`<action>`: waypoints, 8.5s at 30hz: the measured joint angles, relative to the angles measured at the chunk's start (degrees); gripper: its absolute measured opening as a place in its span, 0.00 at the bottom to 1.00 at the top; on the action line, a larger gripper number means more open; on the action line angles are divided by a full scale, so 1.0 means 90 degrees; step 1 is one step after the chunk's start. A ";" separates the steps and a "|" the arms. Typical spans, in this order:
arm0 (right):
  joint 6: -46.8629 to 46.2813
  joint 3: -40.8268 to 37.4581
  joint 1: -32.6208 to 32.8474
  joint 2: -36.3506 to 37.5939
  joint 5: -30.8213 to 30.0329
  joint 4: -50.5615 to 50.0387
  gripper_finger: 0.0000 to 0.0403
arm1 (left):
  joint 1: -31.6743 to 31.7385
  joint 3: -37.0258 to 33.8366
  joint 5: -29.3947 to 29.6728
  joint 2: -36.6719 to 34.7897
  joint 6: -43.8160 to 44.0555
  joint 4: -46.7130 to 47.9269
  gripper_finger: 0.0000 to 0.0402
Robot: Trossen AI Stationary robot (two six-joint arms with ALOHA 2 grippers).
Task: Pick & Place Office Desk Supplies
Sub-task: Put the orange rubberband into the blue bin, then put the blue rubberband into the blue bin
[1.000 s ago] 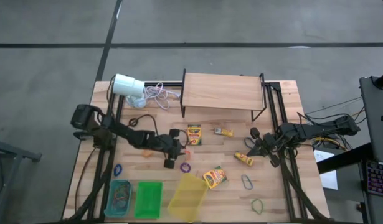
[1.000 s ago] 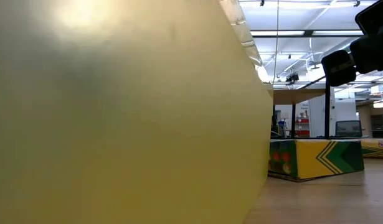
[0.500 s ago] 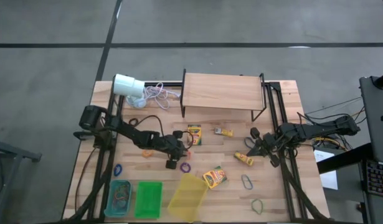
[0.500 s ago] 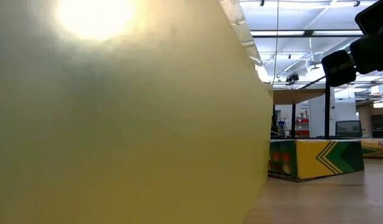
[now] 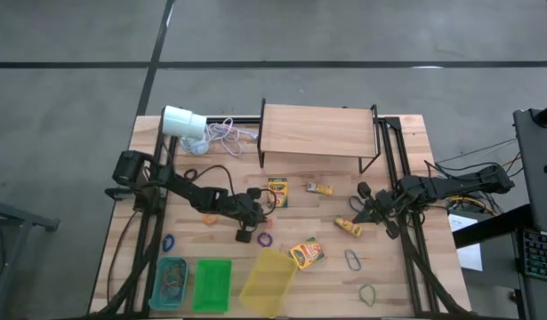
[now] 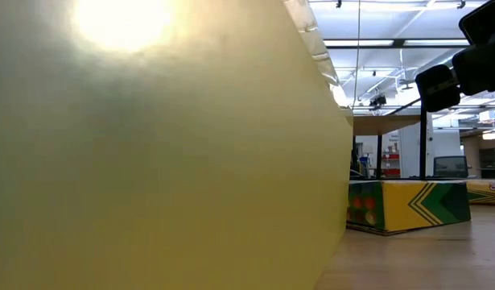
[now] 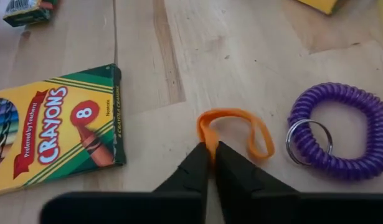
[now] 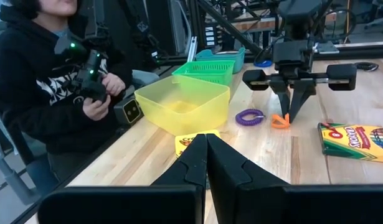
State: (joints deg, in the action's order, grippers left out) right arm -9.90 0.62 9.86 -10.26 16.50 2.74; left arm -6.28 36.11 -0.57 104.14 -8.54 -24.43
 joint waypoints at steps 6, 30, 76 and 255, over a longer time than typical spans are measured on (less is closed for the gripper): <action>-0.0001 0.0000 0.0000 0.0000 0.0000 0.0000 0.02 | 0.0000 -0.0001 0.0013 0.0000 0.0000 0.0007 0.02; -0.0001 0.0002 -0.0001 -0.0007 0.0001 0.0003 0.02 | 0.0007 -0.0028 0.0457 -0.1516 0.0030 0.1387 0.02; -0.0001 0.0002 0.0001 -0.0002 -0.0001 0.0002 0.02 | -0.2732 0.2893 -0.0117 -0.3810 1.1291 1.1123 0.02; -0.0001 0.0000 -0.0001 -0.0002 0.0001 0.0002 0.02 | -0.0884 0.0070 -0.0211 -0.6501 -0.0706 0.3532 0.32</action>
State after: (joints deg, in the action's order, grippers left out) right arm -9.91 0.63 9.85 -10.28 16.51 2.76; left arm -14.24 36.73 -2.46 45.63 -14.89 7.36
